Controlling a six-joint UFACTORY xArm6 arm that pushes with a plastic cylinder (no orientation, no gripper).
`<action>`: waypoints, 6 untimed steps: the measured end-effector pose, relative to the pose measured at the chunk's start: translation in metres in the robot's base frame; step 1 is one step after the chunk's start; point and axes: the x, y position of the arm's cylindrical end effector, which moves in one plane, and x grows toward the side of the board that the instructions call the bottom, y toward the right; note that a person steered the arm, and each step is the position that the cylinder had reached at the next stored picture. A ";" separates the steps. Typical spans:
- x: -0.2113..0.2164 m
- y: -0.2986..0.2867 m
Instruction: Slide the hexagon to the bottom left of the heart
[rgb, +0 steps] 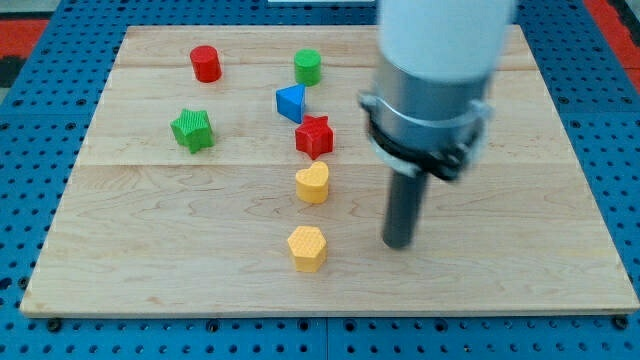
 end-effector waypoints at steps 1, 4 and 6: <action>0.044 -0.044; -0.005 -0.087; -0.004 -0.087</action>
